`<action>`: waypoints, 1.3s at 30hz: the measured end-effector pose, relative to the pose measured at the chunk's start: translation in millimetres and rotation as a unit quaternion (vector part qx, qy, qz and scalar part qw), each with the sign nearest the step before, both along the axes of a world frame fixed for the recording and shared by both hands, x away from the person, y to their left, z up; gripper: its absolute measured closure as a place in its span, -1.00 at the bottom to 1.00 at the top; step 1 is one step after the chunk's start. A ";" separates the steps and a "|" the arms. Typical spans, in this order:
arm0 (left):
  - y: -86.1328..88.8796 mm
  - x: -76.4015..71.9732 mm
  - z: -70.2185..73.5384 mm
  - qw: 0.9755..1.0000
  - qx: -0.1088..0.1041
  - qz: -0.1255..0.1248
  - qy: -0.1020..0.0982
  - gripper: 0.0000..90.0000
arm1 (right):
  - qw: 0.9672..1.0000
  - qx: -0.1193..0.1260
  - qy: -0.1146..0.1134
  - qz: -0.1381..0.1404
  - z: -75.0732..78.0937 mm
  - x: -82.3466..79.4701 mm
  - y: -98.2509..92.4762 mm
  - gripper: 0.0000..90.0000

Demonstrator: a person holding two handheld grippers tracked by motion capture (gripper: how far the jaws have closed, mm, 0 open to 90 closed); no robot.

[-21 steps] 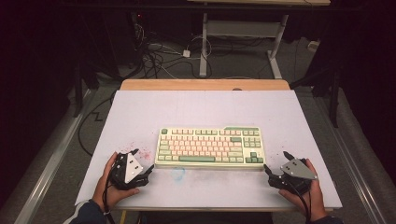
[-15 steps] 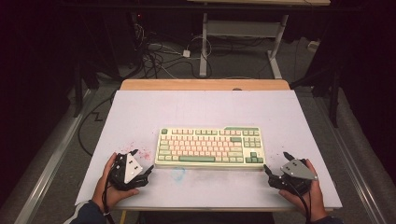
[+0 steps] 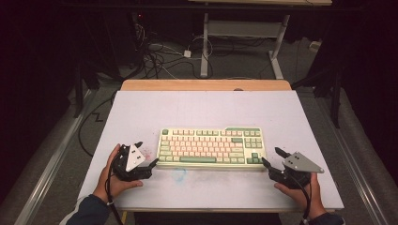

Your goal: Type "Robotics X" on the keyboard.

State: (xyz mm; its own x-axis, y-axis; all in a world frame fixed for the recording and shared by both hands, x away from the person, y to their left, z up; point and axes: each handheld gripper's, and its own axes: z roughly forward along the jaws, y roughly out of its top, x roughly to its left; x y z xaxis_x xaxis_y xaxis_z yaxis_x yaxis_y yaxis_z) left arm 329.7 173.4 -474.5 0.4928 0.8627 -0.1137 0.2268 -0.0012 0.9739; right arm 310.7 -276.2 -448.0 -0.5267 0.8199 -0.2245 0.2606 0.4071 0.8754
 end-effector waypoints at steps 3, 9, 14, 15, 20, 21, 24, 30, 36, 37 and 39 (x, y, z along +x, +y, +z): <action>-6.3 10.2 8.3 1.000 -0.003 0.002 0.000 -0.53 | 1.000 0.000 0.009 0.027 11.6 9.8 11.4 0.40; -20.3 26.0 23.8 0.999 -0.035 0.001 0.010 -0.53 | 0.997 -0.021 0.034 0.073 18.1 28.9 37.8 0.93; -36.3 30.3 21.2 1.000 -0.010 -0.010 0.021 -0.38 | 0.994 -0.039 0.058 0.086 10.0 44.5 57.2 1.00; -38.4 30.6 20.5 1.000 -0.011 -0.013 0.022 -0.31 | 0.993 -0.045 0.064 0.087 7.6 47.3 61.5 1.00; -41.9 31.8 20.9 0.999 -0.024 -0.022 0.029 0.05 | 0.989 -0.060 0.085 0.106 -0.8 54.7 75.6 1.00; -42.0 32.1 20.9 0.999 -0.025 -0.020 0.029 0.05 | 0.989 -0.060 0.085 0.106 -0.8 54.7 75.6 1.00; -41.2 32.7 20.0 0.999 -0.024 -0.023 0.039 0.28 | 0.987 -0.069 0.095 0.113 -7.5 54.8 78.7 1.00; -41.8 35.1 18.4 0.997 -0.021 -0.041 0.064 0.71 | 0.986 -0.069 0.097 0.117 -10.8 53.1 78.4 1.00; -55.5 36.8 20.1 0.996 -0.010 -0.057 0.065 0.92 | 0.987 -0.068 0.091 0.115 -12.2 50.8 79.1 1.00; -58.5 37.6 20.3 0.996 -0.010 -0.062 0.066 0.94 | 0.987 -0.066 0.090 0.116 -12.6 50.7 79.0 1.00; -68.7 40.6 19.8 0.995 -0.004 -0.074 0.069 0.94 | 0.988 -0.066 0.087 0.113 -13.2 49.9 79.1 1.00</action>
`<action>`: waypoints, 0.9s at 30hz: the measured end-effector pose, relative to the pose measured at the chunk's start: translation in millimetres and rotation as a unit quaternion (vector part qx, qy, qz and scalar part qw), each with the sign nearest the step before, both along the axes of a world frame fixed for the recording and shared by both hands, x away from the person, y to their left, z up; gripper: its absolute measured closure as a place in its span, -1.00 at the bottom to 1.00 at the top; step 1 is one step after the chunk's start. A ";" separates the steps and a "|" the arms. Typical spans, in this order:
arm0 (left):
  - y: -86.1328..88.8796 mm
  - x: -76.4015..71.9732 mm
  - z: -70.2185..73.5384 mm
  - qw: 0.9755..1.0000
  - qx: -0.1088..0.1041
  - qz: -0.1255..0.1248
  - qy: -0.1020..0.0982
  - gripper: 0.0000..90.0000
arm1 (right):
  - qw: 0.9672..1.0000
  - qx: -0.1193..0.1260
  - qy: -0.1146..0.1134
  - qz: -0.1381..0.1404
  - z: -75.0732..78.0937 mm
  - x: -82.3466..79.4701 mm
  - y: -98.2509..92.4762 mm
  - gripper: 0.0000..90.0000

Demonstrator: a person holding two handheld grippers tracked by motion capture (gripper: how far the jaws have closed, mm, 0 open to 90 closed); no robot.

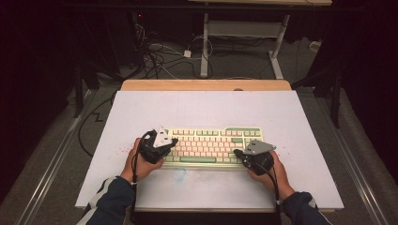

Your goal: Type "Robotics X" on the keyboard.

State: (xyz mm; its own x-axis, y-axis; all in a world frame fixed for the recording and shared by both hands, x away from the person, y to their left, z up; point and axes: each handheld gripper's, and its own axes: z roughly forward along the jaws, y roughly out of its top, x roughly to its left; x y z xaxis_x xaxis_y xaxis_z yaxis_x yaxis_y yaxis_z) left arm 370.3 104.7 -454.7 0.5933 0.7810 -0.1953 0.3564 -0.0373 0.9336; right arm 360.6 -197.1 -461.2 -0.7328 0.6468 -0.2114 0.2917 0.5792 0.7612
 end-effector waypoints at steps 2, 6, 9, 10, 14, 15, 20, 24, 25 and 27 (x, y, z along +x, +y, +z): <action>-3.4 1.1 -0.2 1.000 0.000 -0.004 0.003 0.94 | 1.000 0.001 0.000 0.000 -0.3 -0.4 -0.2 1.00; -15.9 7.2 -2.6 1.000 0.007 -0.015 0.014 0.94 | 1.000 0.003 0.000 0.000 -0.7 -0.5 -0.5 1.00; -26.8 13.3 -6.5 0.999 0.013 -0.018 0.023 0.94 | 1.000 0.001 -0.003 -0.001 -0.9 -1.0 0.0 1.00; -26.8 13.3 -6.5 0.999 0.013 -0.018 0.023 0.94 | 1.000 0.000 -0.004 0.000 -0.8 -1.1 0.1 1.00; -34.9 17.3 -8.6 0.999 0.021 -0.020 0.023 0.94 | 1.000 -0.004 -0.007 0.002 -0.8 -1.7 1.1 1.00; -36.3 18.2 -9.1 0.999 0.023 -0.019 0.022 0.94 | 1.000 -0.005 -0.007 0.002 -0.8 -1.9 1.6 1.00; -40.2 20.2 -11.8 0.999 0.034 -0.018 0.022 0.94 | 1.000 -0.006 -0.008 0.002 -0.9 -2.1 1.9 1.00; -40.7 21.9 -13.2 0.999 0.035 -0.015 0.022 0.93 | 1.000 -0.007 -0.008 0.002 -0.8 -2.1 2.1 1.00; -41.1 22.3 -13.6 0.999 0.034 -0.015 0.023 0.93 | 1.000 -0.007 -0.008 0.001 -0.8 -2.1 2.1 1.00; -42.0 22.6 -15.3 0.999 0.040 -0.017 0.023 0.93 | 1.000 -0.007 -0.007 0.001 -0.6 -2.2 2.2 1.00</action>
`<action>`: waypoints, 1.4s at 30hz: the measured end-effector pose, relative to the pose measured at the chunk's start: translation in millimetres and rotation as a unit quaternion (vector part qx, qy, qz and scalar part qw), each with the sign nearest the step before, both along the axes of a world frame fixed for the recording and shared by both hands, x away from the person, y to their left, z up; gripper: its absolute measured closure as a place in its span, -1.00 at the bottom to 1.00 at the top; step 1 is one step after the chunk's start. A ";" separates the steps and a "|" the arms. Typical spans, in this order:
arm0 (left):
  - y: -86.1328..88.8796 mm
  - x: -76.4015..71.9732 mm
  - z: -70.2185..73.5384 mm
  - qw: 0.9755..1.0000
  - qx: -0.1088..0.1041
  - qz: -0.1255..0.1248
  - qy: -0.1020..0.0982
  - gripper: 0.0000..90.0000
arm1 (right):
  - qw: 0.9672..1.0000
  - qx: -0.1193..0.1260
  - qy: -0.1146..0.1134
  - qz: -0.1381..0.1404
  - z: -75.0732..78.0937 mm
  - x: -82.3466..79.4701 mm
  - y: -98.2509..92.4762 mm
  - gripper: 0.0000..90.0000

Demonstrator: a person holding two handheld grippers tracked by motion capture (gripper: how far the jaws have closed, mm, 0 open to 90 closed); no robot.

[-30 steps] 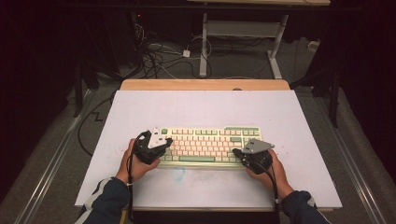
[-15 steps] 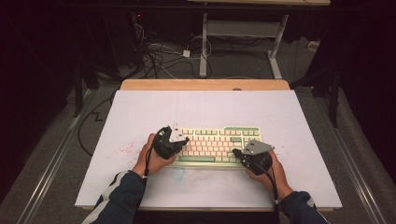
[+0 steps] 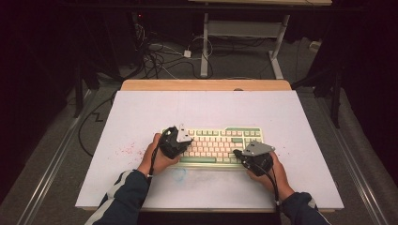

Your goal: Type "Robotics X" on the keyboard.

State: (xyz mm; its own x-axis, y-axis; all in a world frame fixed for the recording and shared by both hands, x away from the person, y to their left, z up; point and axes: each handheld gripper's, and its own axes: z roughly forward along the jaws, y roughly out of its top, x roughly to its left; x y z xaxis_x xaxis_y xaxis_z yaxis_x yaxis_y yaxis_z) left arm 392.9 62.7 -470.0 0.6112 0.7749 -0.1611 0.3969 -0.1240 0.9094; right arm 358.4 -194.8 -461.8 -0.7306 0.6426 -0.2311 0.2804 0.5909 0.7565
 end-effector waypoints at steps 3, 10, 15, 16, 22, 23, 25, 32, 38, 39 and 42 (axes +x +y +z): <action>-0.3 -0.1 -0.2 1.000 -0.001 -0.003 0.000 0.93 | 1.000 0.000 0.000 0.000 0.1 0.0 0.1 1.00; -1.4 -0.6 -2.6 1.000 0.010 -0.006 0.004 0.93 | 1.000 -0.001 -0.001 0.001 -0.2 -0.2 0.1 1.00; -1.4 -1.1 -2.5 1.000 0.010 -0.003 -0.006 0.93 | 1.000 -0.001 -0.003 0.001 -0.3 -0.4 0.3 1.00; -0.9 -1.5 -1.4 1.000 0.008 -0.003 -0.007 0.92 | 1.000 -0.002 -0.004 0.002 -0.2 -0.3 0.2 1.00; 3.2 -5.1 5.6 1.000 -0.005 0.003 -0.025 0.84 | 1.000 -0.005 -0.010 0.005 -0.1 -1.8 0.3 1.00; 4.7 -6.6 7.1 1.000 -0.008 0.000 -0.030 0.70 | 1.000 -0.006 -0.010 0.004 1.3 -2.5 -0.3 1.00; 8.1 -9.0 11.5 0.999 -0.016 0.007 -0.042 0.64 | 1.000 -0.002 -0.014 0.002 2.6 -3.1 -1.3 1.00; 24.9 -23.0 22.4 0.995 -0.052 0.017 -0.082 -0.04 | 1.000 0.015 -0.021 0.004 10.6 -8.0 -6.0 1.00; 38.4 -35.9 20.7 0.992 -0.051 0.029 -0.108 -0.44 | 0.999 0.022 -0.022 0.006 15.0 -9.1 -7.6 1.00; 41.2 -37.9 20.1 0.992 -0.055 0.028 -0.106 -0.46 | 0.999 0.023 -0.022 0.006 15.8 -9.1 -7.6 1.00; 49.6 -45.0 16.9 0.992 -0.053 0.032 -0.110 -0.52 | 0.999 0.026 -0.023 0.006 18.6 -8.8 -6.6 1.00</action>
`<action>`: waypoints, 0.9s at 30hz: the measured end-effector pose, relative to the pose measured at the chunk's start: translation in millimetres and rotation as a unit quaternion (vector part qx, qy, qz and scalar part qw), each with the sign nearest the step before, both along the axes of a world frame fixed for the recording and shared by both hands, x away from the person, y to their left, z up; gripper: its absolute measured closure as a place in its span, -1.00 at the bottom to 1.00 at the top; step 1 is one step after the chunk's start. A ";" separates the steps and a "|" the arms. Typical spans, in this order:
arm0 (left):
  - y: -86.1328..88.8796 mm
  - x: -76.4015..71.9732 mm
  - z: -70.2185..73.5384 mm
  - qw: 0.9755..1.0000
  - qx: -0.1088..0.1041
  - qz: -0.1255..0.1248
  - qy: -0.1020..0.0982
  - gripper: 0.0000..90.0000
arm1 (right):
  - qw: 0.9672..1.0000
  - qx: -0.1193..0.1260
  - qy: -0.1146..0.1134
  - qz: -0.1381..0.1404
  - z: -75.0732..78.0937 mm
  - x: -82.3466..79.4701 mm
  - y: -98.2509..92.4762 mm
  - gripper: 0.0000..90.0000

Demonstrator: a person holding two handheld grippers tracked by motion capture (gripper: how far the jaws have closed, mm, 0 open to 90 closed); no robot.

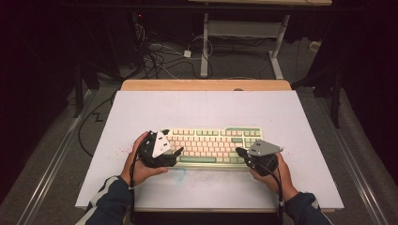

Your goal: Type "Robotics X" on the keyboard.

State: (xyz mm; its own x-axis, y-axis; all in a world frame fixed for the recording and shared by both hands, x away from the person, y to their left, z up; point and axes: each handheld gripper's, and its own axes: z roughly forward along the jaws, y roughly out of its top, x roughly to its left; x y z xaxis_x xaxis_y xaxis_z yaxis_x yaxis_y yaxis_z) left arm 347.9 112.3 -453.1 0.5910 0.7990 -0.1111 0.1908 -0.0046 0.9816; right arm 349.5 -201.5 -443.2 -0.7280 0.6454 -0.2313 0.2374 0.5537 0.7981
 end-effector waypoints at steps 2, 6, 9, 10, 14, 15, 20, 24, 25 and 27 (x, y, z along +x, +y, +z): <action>6.1 -5.1 -1.3 1.000 0.000 0.001 -0.005 -0.52 | 1.000 0.001 -0.003 0.002 1.8 1.0 1.2 1.00; 18.0 -14.9 -4.7 1.000 -0.003 0.006 -0.005 -0.53 | 1.000 -0.001 -0.001 0.004 2.9 4.2 6.3 1.00; 25.0 -22.1 -10.1 1.000 -0.001 0.011 -0.005 -0.53 | 1.000 -0.003 -0.001 0.008 4.5 7.2 11.2 1.00; 26.8 -24.2 -12.2 1.000 0.002 0.012 -0.004 -0.53 | 1.000 -0.004 -0.001 0.009 5.4 8.5 13.2 1.00; 33.4 -30.3 -19.7 1.000 0.009 0.014 0.004 -0.53 | 1.000 -0.009 0.001 0.016 7.1 13.2 24.6 1.00; 34.8 -31.6 -21.3 1.000 0.011 0.013 0.007 -0.53 | 1.000 -0.011 0.004 0.017 6.7 14.5 27.9 1.00; 40.7 -36.6 -28.2 1.000 0.019 0.015 0.016 -0.54 | 0.999 -0.023 0.007 0.022 4.8 22.8 42.9 1.00; 46.3 -41.1 -32.4 0.999 0.018 0.011 0.027 -0.55 | 0.999 -0.025 0.011 0.022 5.8 30.8 53.7 1.00; 47.7 -41.9 -33.1 0.999 0.019 0.012 0.028 -0.55 | 0.999 -0.026 0.011 0.025 5.7 33.2 56.2 1.00; 49.8 -43.3 -34.5 0.999 0.020 0.014 0.032 -0.55 | 0.999 -0.029 0.014 0.024 4.7 36.6 61.7 1.00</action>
